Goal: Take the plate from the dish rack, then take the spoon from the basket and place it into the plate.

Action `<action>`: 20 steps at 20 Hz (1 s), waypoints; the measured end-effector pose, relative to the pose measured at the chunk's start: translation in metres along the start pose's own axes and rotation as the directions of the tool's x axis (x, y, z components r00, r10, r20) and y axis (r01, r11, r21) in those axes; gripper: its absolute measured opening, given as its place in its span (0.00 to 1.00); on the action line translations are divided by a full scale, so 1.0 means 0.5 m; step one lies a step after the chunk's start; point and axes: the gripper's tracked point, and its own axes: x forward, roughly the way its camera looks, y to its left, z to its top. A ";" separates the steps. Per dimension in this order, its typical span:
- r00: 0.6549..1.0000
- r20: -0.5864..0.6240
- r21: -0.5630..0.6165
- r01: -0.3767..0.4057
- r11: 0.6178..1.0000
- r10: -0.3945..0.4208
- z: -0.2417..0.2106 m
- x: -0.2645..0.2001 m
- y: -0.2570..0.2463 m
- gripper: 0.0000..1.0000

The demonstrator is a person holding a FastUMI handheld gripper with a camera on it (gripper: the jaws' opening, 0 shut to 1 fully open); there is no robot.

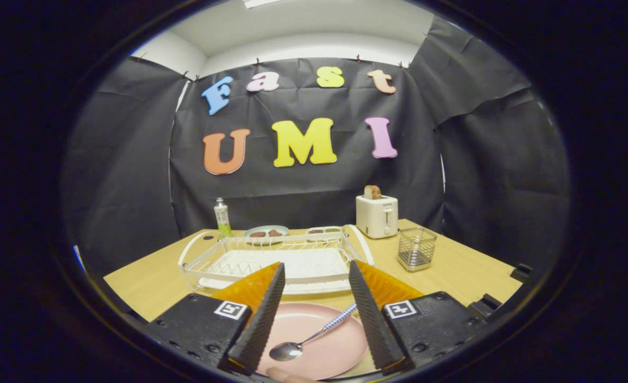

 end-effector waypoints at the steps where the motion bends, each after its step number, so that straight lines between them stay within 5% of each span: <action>1: 1.000 0.009 -0.008 0.000 1.000 0.001 0.007 -0.005 -0.006 0.85; 2: 1.000 0.018 -0.020 -0.006 1.000 0.007 0.018 -0.014 -0.011 0.93; 8: 1.000 0.020 -0.034 0.003 0.999 -0.002 0.073 -0.073 -0.066 1.00; 20: 0.997 0.027 -0.050 0.079 0.996 -0.078 0.158 -0.185 -0.177 1.00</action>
